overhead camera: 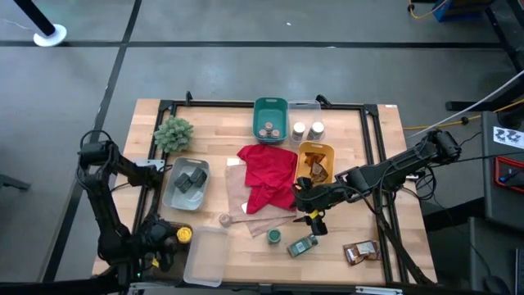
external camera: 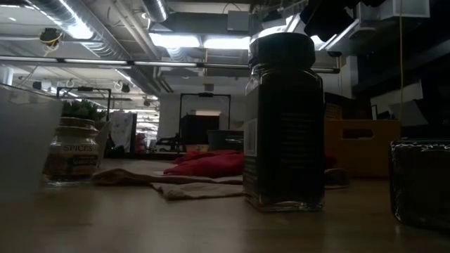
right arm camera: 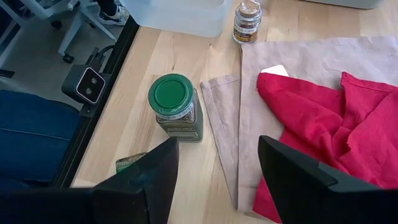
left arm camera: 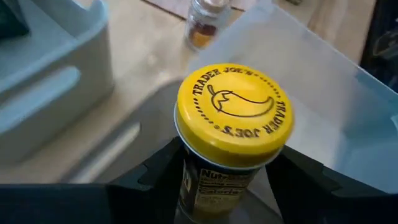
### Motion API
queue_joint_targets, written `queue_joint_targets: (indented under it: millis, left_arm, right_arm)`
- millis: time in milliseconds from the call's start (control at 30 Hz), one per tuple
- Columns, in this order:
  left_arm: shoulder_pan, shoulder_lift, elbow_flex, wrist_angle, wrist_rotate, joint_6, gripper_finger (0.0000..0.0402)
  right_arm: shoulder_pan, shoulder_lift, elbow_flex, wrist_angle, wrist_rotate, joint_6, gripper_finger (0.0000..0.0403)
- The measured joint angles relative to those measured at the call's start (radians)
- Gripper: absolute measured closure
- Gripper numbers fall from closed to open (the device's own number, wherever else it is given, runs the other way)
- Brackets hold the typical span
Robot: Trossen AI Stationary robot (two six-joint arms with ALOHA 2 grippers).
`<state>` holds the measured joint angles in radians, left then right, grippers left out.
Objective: Sort spices by type
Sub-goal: Put the yellow seasoning bottle into the black bin, then put the left green seasoning bottle into the bottom left transparent bin
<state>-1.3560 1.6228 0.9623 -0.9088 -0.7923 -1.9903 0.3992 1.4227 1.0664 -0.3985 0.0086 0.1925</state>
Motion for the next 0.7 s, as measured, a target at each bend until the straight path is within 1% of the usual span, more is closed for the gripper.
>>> queue_joint_targets:
  millis: [133,300,533,700]
  left_arm:
    - [0.002,0.003,-0.001,0.029,0.047,-0.014,0.0186]
    - [0.008,0.005,-0.002,0.031,0.06,-0.039,0.017]
    - [0.006,0.004,-0.002,0.032,0.144,0.061,0.0167]
    - [-0.008,0.002,-0.002,0.031,0.147,0.093,0.0167]
  right_arm:
    - [0.0,0.0,0.0,0.0,0.0,0.0,0.0182]
    - [0.0,0.0,0.0,0.0,0.0,0.0,0.0182]
    - [0.0,0.0,0.0,0.0,0.0,0.0,0.0182]
    - [0.0,0.0,0.0,0.0,0.0,0.0,0.0182]
